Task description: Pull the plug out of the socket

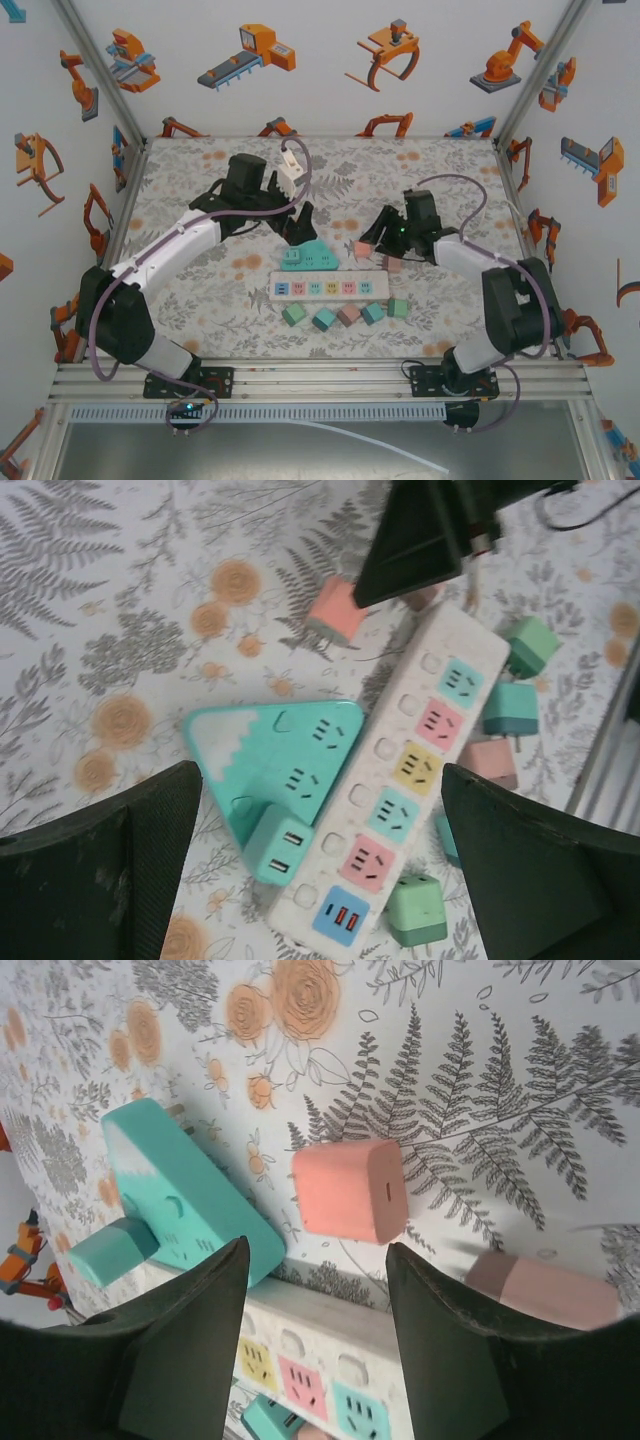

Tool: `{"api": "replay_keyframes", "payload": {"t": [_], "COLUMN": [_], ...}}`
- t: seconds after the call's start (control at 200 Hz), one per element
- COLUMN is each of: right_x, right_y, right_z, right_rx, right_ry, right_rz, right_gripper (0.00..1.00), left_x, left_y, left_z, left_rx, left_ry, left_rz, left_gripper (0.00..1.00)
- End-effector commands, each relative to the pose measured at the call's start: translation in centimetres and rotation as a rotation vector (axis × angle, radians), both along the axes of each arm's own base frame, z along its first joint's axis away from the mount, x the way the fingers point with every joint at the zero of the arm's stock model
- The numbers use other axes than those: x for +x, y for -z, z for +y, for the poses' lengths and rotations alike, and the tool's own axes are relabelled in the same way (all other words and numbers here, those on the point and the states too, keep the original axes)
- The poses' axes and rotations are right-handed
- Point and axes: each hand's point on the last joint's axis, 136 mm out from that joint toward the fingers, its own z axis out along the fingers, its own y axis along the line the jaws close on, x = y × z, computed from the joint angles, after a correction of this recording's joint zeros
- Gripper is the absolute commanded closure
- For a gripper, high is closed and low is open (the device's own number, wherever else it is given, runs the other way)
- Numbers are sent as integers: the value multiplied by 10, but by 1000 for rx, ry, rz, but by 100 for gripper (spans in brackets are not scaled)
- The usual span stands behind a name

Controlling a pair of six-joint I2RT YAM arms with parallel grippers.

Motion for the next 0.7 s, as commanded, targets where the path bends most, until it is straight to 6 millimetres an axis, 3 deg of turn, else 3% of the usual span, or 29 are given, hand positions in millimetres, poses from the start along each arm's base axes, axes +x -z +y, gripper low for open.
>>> {"api": "replay_keyframes", "payload": {"t": [0.0,0.145,0.27,0.401,0.546,0.601,0.696], "right_x": [7,-4,-20,-46,-93,-111,-129], "right_y": [-51,-98,-118,-118,-99,-88,-73], "right_z": [-1,25,62,107,158,171,182], "right_rx": [-68,-229,-343,-406,-487,-511,-513], "right_ry": [-22,-159,-318,-527,-878,-1004,-1138], "right_rz": [-158,-386,-582,-746,-941,-1006,-1076], "right_gripper": [45,45,45,46,44,44,43], "left_x": [25,45,55,60,62,61,61], "left_y": [6,26,44,66,93,104,122], "left_z": [19,38,45,45,42,40,36], "left_rx": [92,212,270,318,345,358,365], "left_ry": [-142,-278,-353,-391,-406,-409,-409], "left_rz": [-23,17,78,155,240,279,344], "left_gripper": [3,3,3,3,2,0,6]}}
